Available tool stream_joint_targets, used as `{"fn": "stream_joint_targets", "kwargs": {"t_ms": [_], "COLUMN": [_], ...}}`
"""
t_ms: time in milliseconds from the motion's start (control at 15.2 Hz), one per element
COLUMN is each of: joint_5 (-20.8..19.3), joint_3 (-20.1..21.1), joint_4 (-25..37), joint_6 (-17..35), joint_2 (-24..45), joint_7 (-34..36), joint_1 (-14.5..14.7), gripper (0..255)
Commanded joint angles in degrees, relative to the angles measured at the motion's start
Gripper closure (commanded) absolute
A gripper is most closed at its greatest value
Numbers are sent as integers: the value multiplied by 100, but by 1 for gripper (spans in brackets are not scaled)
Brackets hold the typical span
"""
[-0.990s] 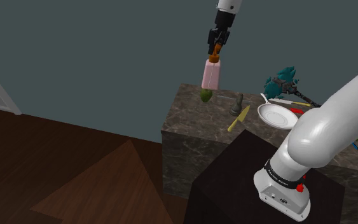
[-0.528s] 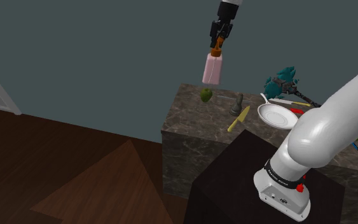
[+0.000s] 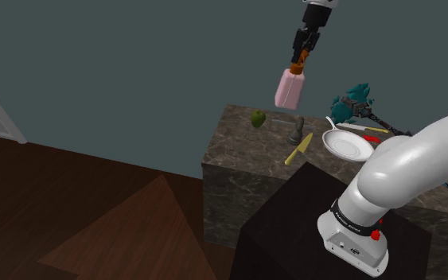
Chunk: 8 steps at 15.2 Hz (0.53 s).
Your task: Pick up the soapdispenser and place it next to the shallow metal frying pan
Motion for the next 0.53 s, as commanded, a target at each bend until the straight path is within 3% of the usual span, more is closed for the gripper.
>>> {"fn": "stream_joint_targets", "kwargs": {"t_ms": [0, 462], "joint_5": [-126, -610], "joint_3": [-103, -510], "joint_4": [-157, -609], "joint_6": [-117, -501], "joint_2": [-268, -1110], "joint_7": [-163, -771], "joint_1": [-103, -483], "gripper": [255, 255]}}
